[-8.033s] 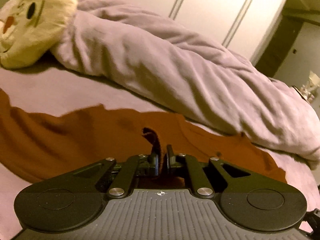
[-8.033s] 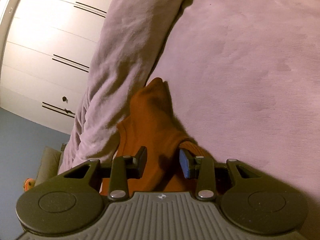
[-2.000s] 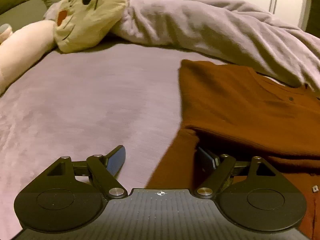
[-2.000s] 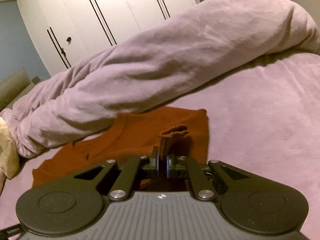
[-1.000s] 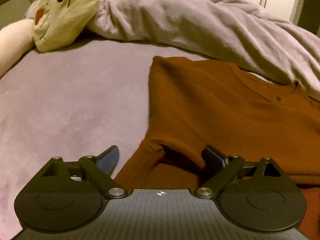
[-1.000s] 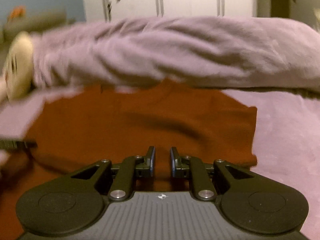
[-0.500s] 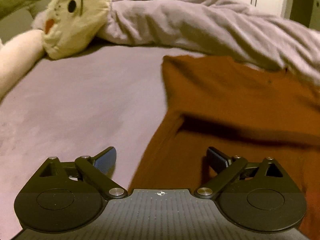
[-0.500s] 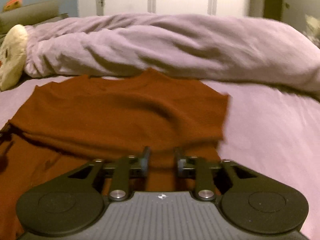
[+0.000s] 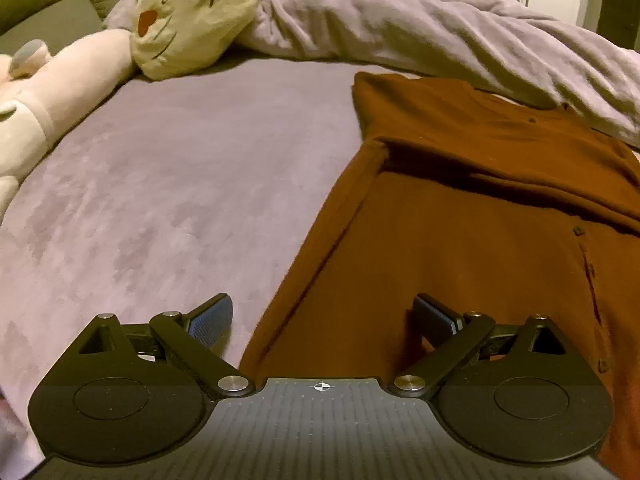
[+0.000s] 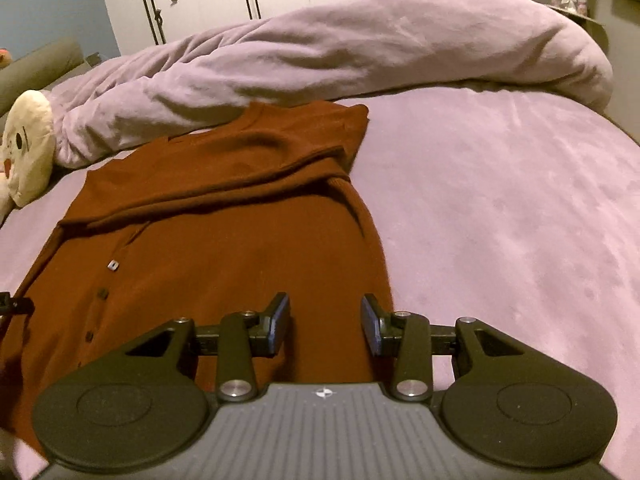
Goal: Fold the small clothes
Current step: 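Bring both grippers down to the cardigan's ribbed hem, then close the left gripper on the hem while the right gripper grasps the hem too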
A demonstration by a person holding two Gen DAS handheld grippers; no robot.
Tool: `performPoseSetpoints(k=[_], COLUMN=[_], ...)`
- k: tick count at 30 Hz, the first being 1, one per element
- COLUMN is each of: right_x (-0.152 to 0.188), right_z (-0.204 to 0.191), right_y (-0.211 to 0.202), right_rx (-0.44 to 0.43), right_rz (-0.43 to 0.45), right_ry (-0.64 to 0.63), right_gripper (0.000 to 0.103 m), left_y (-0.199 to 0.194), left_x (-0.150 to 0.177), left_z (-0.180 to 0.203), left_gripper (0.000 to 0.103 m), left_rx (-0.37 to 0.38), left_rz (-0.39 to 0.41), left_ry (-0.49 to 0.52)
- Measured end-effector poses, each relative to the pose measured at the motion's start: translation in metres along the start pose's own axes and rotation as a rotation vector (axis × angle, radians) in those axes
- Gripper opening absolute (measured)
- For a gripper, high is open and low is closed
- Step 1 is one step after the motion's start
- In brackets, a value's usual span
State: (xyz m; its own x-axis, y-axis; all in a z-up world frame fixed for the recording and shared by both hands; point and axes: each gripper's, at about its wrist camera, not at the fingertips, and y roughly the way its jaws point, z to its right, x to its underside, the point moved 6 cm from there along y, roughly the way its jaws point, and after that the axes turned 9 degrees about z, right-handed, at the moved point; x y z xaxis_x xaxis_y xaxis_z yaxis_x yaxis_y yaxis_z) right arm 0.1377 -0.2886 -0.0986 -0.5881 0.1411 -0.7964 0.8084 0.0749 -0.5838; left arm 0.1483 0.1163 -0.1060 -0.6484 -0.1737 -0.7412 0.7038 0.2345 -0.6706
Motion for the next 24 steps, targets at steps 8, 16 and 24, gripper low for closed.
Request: performPoseSetpoints(k=[8, 16, 24], right_x=[0.007, 0.007, 0.019], right_z=[0.009, 0.012, 0.022], right_y=[-0.014, -0.019, -0.026], right_rx=[-0.01, -0.017, -0.036], right_rz=[-0.009, -0.027, -0.099], right_ry=[0.027, 0.031, 0.058], right_gripper=[0.038, 0.038, 0.038], left_y=[-0.008, -0.012, -0.022], left_x=[0.006, 0.014, 0.033], left_z=[0.006, 0.0, -0.024], left_gripper=[0.1, 0.099, 0.078], left_rx=[-0.001, 0.024, 0.101], left_rz=[-0.014, -0.044, -0.128], left_ry=[0.0, -0.012, -0.043])
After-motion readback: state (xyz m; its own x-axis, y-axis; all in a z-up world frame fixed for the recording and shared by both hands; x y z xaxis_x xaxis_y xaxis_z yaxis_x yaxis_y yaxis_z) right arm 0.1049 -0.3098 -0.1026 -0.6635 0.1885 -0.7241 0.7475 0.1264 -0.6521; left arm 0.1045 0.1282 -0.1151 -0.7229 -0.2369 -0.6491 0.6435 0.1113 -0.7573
